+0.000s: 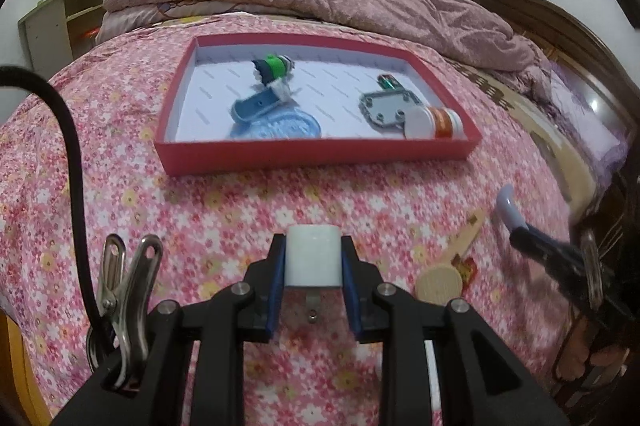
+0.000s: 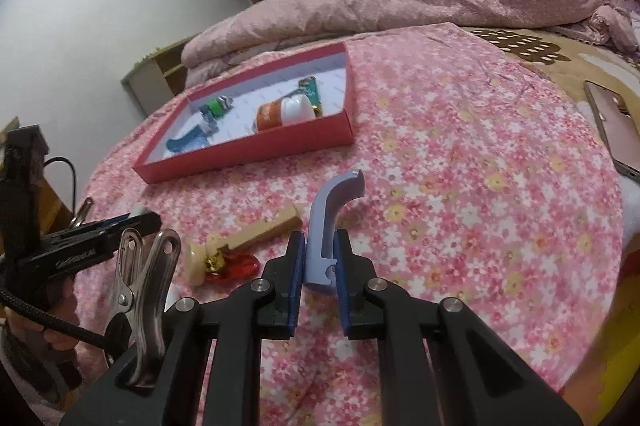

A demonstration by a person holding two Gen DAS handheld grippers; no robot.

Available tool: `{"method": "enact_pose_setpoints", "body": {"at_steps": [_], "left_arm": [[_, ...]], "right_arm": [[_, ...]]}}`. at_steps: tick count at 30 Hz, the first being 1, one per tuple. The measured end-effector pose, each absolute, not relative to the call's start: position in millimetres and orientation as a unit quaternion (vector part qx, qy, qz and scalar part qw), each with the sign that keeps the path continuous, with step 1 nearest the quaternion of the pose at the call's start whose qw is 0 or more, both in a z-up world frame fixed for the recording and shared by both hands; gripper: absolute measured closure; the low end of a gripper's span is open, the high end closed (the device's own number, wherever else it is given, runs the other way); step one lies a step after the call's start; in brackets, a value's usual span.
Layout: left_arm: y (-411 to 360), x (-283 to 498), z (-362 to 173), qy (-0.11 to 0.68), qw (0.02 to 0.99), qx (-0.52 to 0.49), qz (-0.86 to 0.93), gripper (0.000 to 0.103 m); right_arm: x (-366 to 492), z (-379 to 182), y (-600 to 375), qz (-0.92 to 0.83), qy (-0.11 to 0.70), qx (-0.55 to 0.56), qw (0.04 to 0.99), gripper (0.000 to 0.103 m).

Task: Organize rigid objects
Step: 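Carry the charger plug and grey-blue hook over the red tray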

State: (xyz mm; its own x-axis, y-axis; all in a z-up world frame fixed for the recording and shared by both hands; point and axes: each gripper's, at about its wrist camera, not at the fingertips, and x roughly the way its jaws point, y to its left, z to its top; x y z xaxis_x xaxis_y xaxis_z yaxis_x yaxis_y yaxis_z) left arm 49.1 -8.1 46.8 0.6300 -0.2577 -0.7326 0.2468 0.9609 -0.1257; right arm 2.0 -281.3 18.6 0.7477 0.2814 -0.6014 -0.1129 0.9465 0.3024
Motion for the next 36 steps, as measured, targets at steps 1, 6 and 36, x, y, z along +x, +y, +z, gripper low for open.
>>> {"method": "enact_pose_setpoints", "body": {"at_steps": [1,6,36], "left_arm": [[-6.9,51.8,49.3,0.406,0.903,-0.008,-0.137,0.076],[-3.1,67.8,60.2,0.401,0.907,-0.012,-0.13,0.076],[1.2,179.7,83.5,0.356,0.931,0.021,-0.074,0.076]], "right_arm": [[3.6,19.4,-281.3,0.111,0.338,0.126,0.926,0.087],[12.9,22.9,-281.0,0.126,0.337,0.125,0.925,0.087],[132.6,75.9,-258.0,0.137,0.305,0.047,0.941,0.087]]}}
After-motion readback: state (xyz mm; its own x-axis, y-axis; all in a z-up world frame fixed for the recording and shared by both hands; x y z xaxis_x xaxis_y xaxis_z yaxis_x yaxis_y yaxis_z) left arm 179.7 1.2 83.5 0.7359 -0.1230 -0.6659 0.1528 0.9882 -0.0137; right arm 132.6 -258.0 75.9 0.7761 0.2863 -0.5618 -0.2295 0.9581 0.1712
